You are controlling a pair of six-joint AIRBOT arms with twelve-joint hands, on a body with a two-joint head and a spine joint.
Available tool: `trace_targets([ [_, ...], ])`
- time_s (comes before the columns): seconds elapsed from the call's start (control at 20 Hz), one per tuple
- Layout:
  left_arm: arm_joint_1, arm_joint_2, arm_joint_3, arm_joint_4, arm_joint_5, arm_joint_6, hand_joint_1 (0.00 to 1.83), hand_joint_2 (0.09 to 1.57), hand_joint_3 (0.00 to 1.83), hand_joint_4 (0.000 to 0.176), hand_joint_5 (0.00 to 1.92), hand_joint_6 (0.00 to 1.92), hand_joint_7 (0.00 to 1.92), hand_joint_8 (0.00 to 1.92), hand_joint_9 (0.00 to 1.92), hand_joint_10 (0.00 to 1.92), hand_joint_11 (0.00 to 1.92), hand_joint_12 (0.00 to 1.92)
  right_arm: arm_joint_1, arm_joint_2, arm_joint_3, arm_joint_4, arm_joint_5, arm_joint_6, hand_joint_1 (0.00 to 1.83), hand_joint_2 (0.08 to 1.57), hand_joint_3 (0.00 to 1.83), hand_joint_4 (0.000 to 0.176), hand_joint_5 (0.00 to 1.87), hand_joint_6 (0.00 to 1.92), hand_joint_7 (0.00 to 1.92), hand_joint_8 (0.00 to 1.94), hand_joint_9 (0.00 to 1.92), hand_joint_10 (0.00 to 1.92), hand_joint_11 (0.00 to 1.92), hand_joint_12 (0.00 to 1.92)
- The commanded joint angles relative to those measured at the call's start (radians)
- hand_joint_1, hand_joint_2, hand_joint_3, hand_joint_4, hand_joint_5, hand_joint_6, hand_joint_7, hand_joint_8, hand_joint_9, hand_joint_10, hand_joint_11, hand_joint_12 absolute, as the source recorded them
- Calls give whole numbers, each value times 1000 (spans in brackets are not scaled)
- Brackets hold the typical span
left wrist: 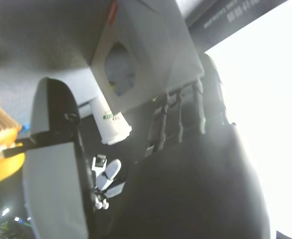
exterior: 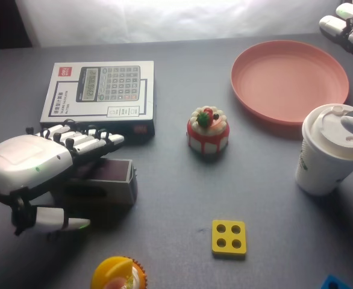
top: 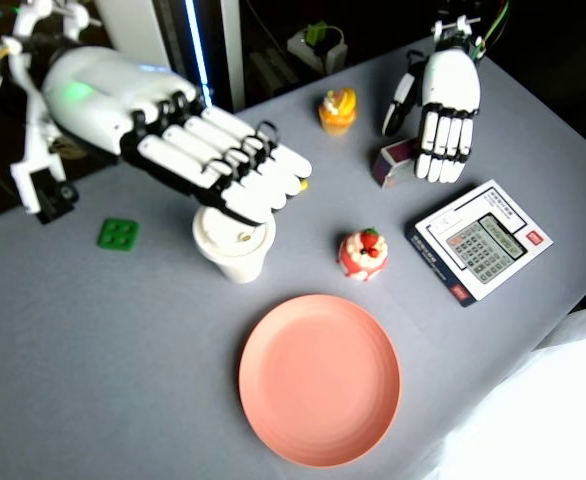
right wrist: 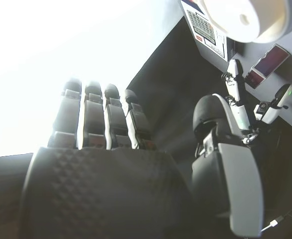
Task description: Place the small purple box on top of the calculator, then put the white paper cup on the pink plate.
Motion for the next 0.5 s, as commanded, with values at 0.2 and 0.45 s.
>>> trace_targets([
  [0.2,-12,-43,34,-29,-81,1,1207,1260,0,0,625,988,790,1442,845,1271,664,1866,7,-3,-1,-9,130,-2,283,1286,3,0,0,0,0,0,0,0,0,0],
  [0.45,-34,-41,38,-30,-128,-8,1101,1237,0,0,755,1314,803,1840,974,1919,1088,1921,7,-4,0,-9,130,-2,277,1284,0,0,0,0,0,0,0,0,0,0],
])
